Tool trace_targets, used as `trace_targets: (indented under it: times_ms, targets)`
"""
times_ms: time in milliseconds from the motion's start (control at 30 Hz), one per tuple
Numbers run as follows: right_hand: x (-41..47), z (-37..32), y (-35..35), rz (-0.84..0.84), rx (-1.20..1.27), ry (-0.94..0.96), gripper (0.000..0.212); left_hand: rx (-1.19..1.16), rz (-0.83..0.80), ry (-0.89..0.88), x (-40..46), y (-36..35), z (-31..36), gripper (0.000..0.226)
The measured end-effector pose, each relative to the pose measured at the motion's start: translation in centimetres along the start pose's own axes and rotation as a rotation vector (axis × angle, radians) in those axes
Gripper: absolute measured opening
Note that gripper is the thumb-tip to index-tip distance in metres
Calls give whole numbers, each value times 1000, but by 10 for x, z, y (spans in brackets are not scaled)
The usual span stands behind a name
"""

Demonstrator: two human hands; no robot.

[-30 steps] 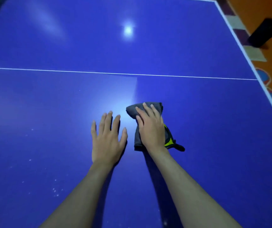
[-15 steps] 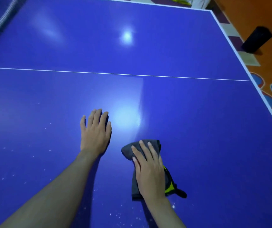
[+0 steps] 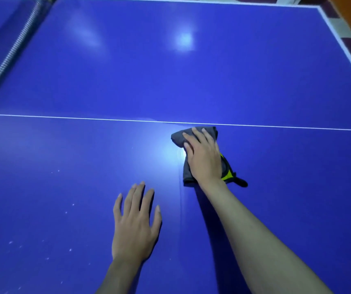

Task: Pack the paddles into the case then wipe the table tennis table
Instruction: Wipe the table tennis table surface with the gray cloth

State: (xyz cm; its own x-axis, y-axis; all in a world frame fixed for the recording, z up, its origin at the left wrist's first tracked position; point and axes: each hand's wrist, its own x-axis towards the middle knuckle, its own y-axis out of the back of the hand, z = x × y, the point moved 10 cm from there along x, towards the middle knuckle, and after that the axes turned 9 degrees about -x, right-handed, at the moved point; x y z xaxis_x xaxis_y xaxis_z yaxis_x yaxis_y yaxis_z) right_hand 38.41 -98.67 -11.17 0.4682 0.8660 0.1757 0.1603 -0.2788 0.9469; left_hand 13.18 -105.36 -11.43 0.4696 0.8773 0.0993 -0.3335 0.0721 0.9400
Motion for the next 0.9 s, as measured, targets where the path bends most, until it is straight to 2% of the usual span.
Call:
trace_targets:
  times_ms: [167, 367, 667, 900]
  targets:
    - [53, -14, -12, -11, 26, 6, 33, 24, -9, -16, 3, -4, 0, 51]
    - [46, -17, -12, -28, 12, -17, 33, 8, -2, -15, 2, -2, 1, 52]
    - [-83, -35, 8, -10, 10, -31, 34, -52, 32, -40, 3, 3, 4, 45]
    - [-209, -46, 27, 27, -27, -47, 33, -118, 221, -130, -12, 37, 12, 45]
